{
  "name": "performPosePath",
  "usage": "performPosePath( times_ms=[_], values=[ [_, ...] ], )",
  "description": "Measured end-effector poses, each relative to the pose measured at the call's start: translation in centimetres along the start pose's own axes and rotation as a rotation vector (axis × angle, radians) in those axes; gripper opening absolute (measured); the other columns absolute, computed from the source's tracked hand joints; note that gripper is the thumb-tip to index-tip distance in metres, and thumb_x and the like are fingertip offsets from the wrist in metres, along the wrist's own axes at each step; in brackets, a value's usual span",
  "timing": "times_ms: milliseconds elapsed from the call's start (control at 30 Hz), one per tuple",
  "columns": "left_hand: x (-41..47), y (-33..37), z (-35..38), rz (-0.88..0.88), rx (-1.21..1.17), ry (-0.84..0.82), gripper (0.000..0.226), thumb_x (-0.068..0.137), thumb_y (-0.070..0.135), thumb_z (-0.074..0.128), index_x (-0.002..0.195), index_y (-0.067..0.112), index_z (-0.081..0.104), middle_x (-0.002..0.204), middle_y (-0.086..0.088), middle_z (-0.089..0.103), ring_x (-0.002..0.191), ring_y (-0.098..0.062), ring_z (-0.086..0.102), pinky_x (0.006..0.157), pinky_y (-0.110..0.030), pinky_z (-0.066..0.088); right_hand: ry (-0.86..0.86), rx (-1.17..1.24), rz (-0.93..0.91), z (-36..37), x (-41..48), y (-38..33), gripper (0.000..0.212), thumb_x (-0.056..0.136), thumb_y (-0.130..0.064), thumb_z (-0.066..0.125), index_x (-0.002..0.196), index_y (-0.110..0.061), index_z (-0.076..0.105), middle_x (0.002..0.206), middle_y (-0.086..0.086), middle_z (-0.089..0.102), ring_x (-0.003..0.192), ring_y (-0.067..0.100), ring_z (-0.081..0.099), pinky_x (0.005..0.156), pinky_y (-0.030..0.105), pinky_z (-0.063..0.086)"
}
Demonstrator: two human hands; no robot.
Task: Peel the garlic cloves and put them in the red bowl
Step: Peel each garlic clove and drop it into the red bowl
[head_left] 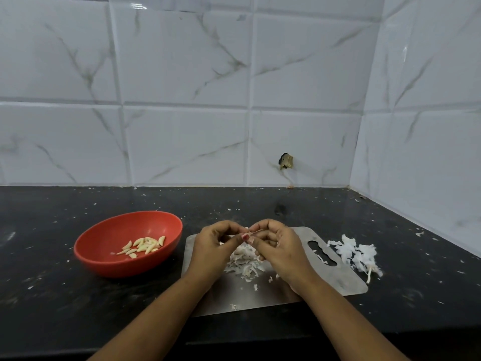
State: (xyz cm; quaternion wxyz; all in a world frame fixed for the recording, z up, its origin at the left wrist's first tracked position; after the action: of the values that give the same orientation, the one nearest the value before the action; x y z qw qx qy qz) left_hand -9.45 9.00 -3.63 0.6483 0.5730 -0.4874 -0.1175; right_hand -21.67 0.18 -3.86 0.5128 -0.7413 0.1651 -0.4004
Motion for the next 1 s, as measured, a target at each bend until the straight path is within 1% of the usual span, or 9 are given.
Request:
performPosePath(
  times_ms=[67,167,300,533,667,800,867,933,1000],
  values=[
    [-0.2,0.3,0.0,0.034,0.080,0.007,0.009,0.081,-0.002,0.070,0.081,0.006,0.074,0.072,0.003,0.071,0.059,0.003,0.058,0.054,-0.009,0.042,0.034,-0.063,-0.033,0.1,-0.1,-0.1,0.015,0.085,-0.009,0.072,0.093,-0.013,0.060,0.072,0.004,0.072,0.060,0.009,0.059,0.059,0.023,0.051],
    [-0.6,0.9,0.1,0.102,0.231,-0.001,0.009,0.081,0.001,0.071,0.082,0.009,0.075,0.073,0.009,0.070,0.065,0.004,0.060,0.059,-0.007,0.042,0.050,-0.213,-0.083,0.2,-0.2,-0.2,0.023,0.084,-0.002,0.064,0.088,-0.020,0.049,0.065,0.002,0.069,0.052,0.007,0.052,0.055,0.020,0.047],
    [-0.8,1.2,0.2,0.131,0.290,0.015,0.012,0.082,0.002,0.071,0.083,0.014,0.075,0.072,0.013,0.068,0.069,0.006,0.060,0.061,-0.005,0.041,0.062,-0.278,-0.118,0.3,-0.3,-0.1,0.037,0.083,-0.005,0.067,0.083,-0.024,0.036,0.064,0.008,0.066,0.049,0.007,0.045,0.051,0.020,0.042],
    [-0.9,0.9,0.3,0.130,0.304,0.004,0.015,0.083,0.006,0.071,0.090,0.018,0.076,0.077,0.016,0.069,0.076,0.007,0.063,0.062,-0.008,0.047,0.062,-0.281,-0.136,0.2,-0.3,0.1,0.039,0.080,-0.002,0.067,0.083,-0.022,0.034,0.060,0.011,0.059,0.049,0.007,0.039,0.049,0.020,0.038],
    [-0.6,0.2,0.4,0.080,0.192,-0.032,0.024,0.083,-0.001,0.068,0.084,0.022,0.075,0.077,0.008,0.073,0.073,-0.004,0.067,0.060,-0.015,0.051,0.073,-0.243,-0.147,0.3,-0.3,-0.1,0.037,0.080,-0.001,0.068,0.081,-0.019,0.035,0.058,0.001,0.052,0.051,0.006,0.037,0.051,0.018,0.038],
    [-0.3,0.0,0.3,-0.059,-0.052,-0.048,0.015,0.084,-0.005,0.066,0.086,0.007,0.074,0.076,-0.012,0.071,0.069,-0.015,0.066,0.063,-0.020,0.054,0.078,-0.205,-0.159,0.2,-0.3,-0.3,0.036,0.082,-0.003,0.068,0.081,-0.017,0.036,0.055,-0.006,0.043,0.051,0.007,0.035,0.049,0.020,0.036],
    [-0.2,-0.1,0.3,-0.109,-0.176,-0.059,0.010,0.085,-0.006,0.064,0.090,0.000,0.071,0.072,-0.014,0.068,0.066,-0.015,0.064,0.063,-0.021,0.054,0.096,-0.182,-0.155,0.1,-0.3,-0.3,0.033,0.082,0.000,0.067,0.081,-0.016,0.037,0.052,-0.008,0.042,0.049,0.006,0.034,0.049,0.021,0.035],
    [-0.1,-0.2,0.3,-0.129,-0.235,-0.058,0.009,0.086,-0.006,0.063,0.092,-0.003,0.069,0.070,-0.008,0.068,0.065,-0.014,0.063,0.062,-0.021,0.054,0.099,-0.149,-0.135,0.0,-0.2,-0.5,0.026,0.083,0.003,0.063,0.083,-0.012,0.042,0.048,-0.011,0.048,0.045,0.002,0.037,0.051,0.020,0.037],
    [0.0,-0.2,0.2,-0.129,-0.264,-0.045,0.009,0.086,-0.006,0.062,0.090,-0.001,0.069,0.070,-0.005,0.069,0.066,-0.014,0.063,0.062,-0.021,0.054,0.069,-0.072,-0.081,0.0,-0.3,-0.7,0.020,0.084,0.003,0.062,0.092,-0.013,0.052,0.057,-0.005,0.063,0.051,0.004,0.051,0.055,0.020,0.044]
  ],
)
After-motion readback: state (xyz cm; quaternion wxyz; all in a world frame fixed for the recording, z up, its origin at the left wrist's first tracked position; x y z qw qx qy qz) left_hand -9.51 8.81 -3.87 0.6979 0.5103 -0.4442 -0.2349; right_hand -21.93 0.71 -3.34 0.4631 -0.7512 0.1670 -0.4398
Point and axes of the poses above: each hand's wrist, its own x-axis towards the middle knuckle, its own z-axis out of the palm, y = z × x, the point moved 1 cm from there along x, towards the middle knuckle
